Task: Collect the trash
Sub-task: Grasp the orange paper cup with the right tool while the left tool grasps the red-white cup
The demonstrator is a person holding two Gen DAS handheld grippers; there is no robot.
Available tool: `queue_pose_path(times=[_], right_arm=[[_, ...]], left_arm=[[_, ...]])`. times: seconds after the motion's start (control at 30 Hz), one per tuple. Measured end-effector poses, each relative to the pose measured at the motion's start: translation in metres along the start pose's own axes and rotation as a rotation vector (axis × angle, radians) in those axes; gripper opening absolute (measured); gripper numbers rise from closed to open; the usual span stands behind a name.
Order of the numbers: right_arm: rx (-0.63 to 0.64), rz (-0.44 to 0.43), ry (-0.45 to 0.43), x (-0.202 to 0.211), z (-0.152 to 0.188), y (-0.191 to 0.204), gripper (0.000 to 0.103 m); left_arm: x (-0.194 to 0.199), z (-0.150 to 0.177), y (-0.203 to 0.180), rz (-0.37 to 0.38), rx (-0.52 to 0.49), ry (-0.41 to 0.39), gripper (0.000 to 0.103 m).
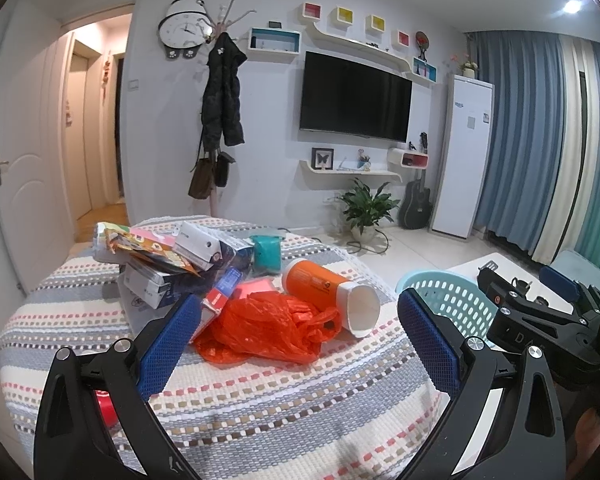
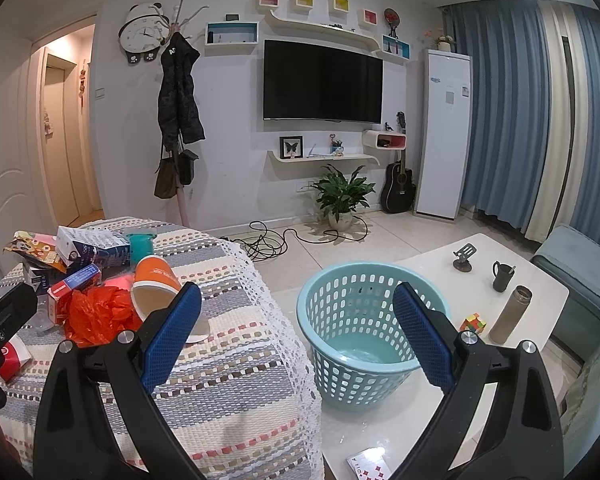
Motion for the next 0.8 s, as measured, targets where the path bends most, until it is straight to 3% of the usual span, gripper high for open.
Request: queue_pose_path(times=[0.27,0.4,0.53,0.67,0.8], right_arm=[[0.028,-0.060,0.022,-0.005,-0.004,0.017,0.080],[0.061,-0.137,0.056,-0.014,-0.007,0.039,0.064],[0.106,-0.205,0.078,-0.023,-0.009,0.067,0.063],[0.162,-0.242,0.094,-0.033,-0.015,0.096,0.064],[0.206,-0.251,0.127,-0.050,-0.020,0.115,0.064]], left_arm=[[0.013,0.004,0.038,-0.066,0.040,0.006,0.095],[0.026,0.008,0.078,-0.130,0.092,0.017,0.096],[0.039,0.020,0.132,-0.192,0.168,0.045,0.096],[0.036,0.036,0.171,-0.159,0.215,0.122,0.096],[0.020,0.056,0.191,-0.060,0.249,0.225,0.096]])
Point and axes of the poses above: each gripper's, at about its wrist camera, not at the fingertips, and x roughly against the way its jaws point, y to its left, z to its underside, the point moved 6 cm from there along -x, roughly the way its jaws point, and after that the axes turned 15 degrees about y, right-handed, at the moved point
